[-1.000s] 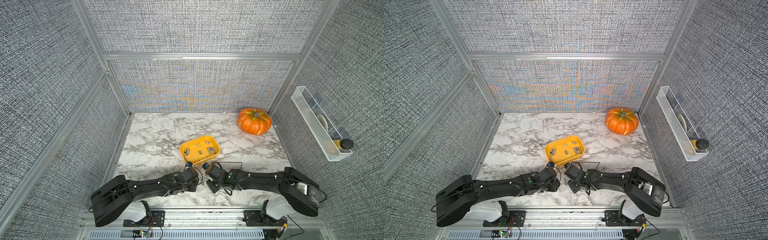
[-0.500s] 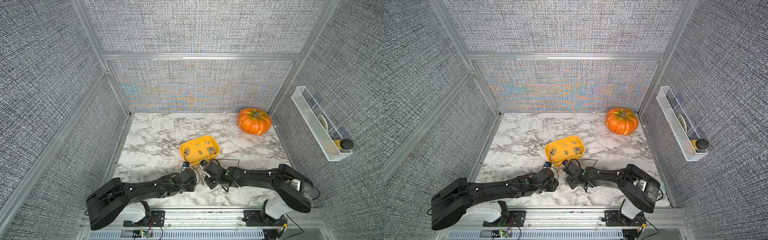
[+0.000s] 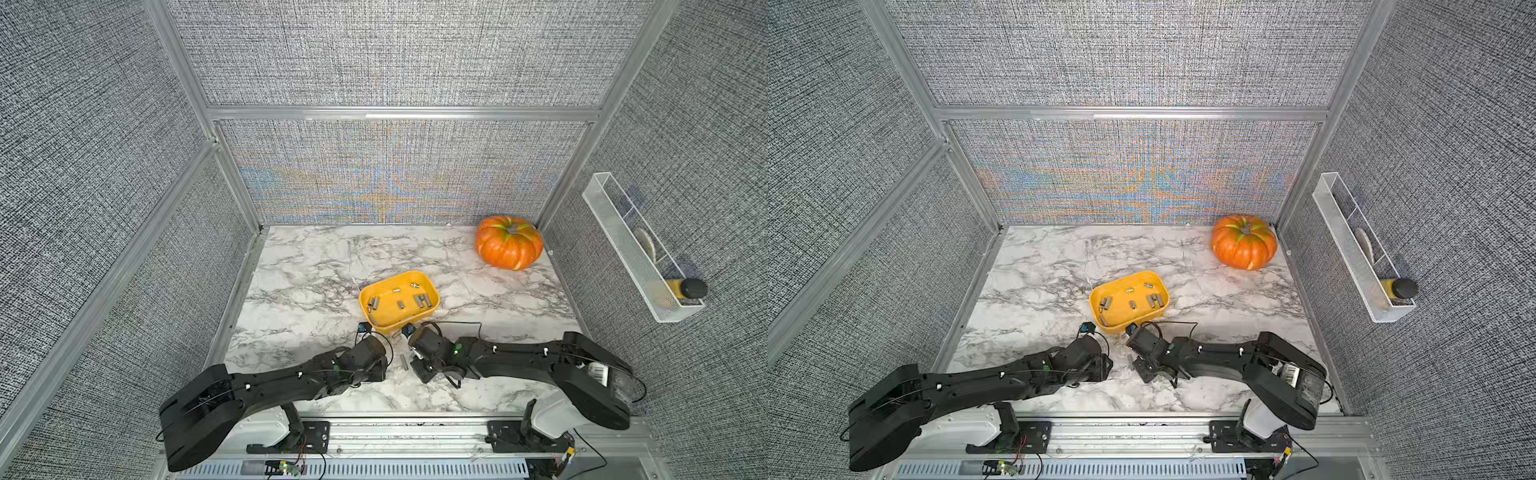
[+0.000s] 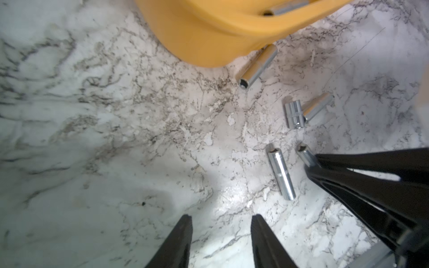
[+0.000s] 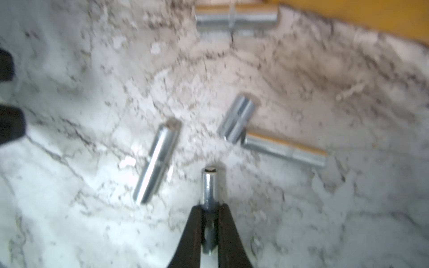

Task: Put the socket on the desktop into the storage box
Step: Pick up the socket head at the center of the board, then place the socket head in the storage box.

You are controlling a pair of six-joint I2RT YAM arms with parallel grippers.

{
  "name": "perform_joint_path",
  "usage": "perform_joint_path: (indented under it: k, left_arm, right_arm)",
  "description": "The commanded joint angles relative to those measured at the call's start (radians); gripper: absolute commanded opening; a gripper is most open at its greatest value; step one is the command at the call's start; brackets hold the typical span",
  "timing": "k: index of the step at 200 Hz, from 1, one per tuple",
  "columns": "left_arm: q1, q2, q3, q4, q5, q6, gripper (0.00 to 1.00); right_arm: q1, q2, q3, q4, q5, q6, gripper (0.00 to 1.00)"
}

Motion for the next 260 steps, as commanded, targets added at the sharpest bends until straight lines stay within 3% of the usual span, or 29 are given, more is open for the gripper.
perform_joint_path:
  k: [1, 35, 63, 88, 149, 182, 225, 260]
  left_arm:
    - [0.007, -0.009, 0.009, 0.000, -0.024, 0.003, 0.48]
    - [0.016, -0.021, 0.017, -0.006, -0.031, 0.010, 0.49]
    - [0.021, -0.015, 0.022, -0.004, -0.022, 0.039, 0.49]
    - [0.021, 0.006, 0.045, -0.014, -0.016, 0.072, 0.50]
    - [0.020, 0.056, 0.115, -0.035, 0.039, 0.127, 0.57]
    - [0.009, 0.120, 0.161, -0.054, 0.062, 0.151, 0.60]
    - [-0.011, 0.190, 0.220, -0.078, 0.070, 0.159, 0.60]
    - [-0.036, 0.263, 0.267, -0.087, 0.092, 0.164, 0.60]
  right_arm:
    - [-0.003, -0.063, 0.019, -0.160, -0.005, 0.063, 0.00]
    - [-0.044, -0.167, 0.069, -0.178, 0.006, 0.107, 0.00]
    - [-0.156, -0.157, 0.177, -0.117, -0.048, 0.098, 0.00]
    - [-0.264, -0.056, 0.274, -0.035, -0.134, 0.087, 0.00]
    - [-0.352, 0.232, 0.480, 0.013, -0.203, 0.087, 0.00]
    - [-0.374, 0.272, 0.517, 0.018, -0.207, 0.099, 0.15]
    - [-0.393, 0.213, 0.500, -0.002, -0.186, 0.101, 0.32]
    - [-0.409, 0.096, 0.432, -0.018, -0.165, 0.126, 0.35]
